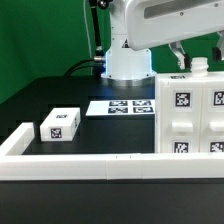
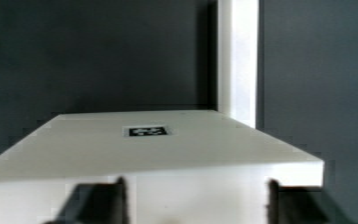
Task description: Assemble cabinet
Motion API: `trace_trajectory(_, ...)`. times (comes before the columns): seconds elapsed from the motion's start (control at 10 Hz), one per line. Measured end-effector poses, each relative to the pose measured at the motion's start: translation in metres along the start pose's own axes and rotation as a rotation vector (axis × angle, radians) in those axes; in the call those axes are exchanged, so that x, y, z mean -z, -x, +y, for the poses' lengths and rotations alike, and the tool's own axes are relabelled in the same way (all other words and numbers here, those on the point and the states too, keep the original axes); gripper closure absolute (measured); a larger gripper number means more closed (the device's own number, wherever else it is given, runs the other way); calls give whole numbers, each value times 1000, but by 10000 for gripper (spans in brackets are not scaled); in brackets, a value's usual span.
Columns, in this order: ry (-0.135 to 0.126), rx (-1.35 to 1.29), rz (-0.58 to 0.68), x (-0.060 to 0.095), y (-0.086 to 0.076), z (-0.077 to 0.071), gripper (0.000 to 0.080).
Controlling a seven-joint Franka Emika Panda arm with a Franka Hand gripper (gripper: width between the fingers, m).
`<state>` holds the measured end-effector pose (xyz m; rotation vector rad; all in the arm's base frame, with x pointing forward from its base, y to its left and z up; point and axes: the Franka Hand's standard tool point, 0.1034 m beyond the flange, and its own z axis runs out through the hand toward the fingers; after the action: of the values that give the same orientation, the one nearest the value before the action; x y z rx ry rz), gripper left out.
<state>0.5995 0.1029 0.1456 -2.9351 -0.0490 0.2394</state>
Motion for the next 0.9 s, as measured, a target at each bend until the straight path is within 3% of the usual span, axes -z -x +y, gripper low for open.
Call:
trace_trajectory(0.1, 0, 0, 0, 0, 0, 0, 306)
trace_trajectory(0.2, 0, 0, -1, 0, 0, 0, 183)
trace_trajectory(0.3, 0, 0, -1, 0, 0, 0, 156)
trace_trajectory(0.7, 0, -1, -1, 0, 1, 1, 150)
trace_trajectory(0.8, 5, -4, 1, 5, 6, 5, 150)
trace_trajectory(0.9, 16, 18, 4, 12, 18, 21, 150)
